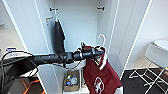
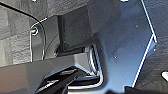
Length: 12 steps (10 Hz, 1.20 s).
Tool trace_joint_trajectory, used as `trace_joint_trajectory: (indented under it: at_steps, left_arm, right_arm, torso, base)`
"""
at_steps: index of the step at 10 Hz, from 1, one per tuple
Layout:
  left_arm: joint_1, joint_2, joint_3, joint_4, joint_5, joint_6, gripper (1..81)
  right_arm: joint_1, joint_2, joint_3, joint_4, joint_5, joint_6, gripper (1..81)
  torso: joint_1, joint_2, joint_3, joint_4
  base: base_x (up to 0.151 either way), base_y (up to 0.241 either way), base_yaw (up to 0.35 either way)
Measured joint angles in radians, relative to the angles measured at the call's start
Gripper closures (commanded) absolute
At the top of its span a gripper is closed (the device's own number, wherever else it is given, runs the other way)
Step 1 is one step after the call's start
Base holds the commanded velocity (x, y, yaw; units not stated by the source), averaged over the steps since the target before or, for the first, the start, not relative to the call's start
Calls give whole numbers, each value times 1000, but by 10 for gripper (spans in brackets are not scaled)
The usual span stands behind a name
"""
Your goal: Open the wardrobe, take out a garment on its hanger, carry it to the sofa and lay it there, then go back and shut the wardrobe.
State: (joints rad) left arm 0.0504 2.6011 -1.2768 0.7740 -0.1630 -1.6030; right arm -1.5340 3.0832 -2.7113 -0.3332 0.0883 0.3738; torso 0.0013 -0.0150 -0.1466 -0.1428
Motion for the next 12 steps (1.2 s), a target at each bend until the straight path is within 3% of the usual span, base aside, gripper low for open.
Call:
trace_joint_trajectory:
  at_steps: [5, 12]
  left_arm:
    - [0, 0, 0, 0, -3, -1, 811]
    - [2, -4, -21, -1, -16, -10, 811]
  right_arm:
    - [0, 0, 0, 0, 0, 0, 10]
    - [-2, 3, 0, 0, 1, 0, 10]
  torso:
    - [0, 0, 0, 0]
    - [1, 0, 0, 0]
  base:
    - [0, 0, -33]
    - [0, 0, -283]
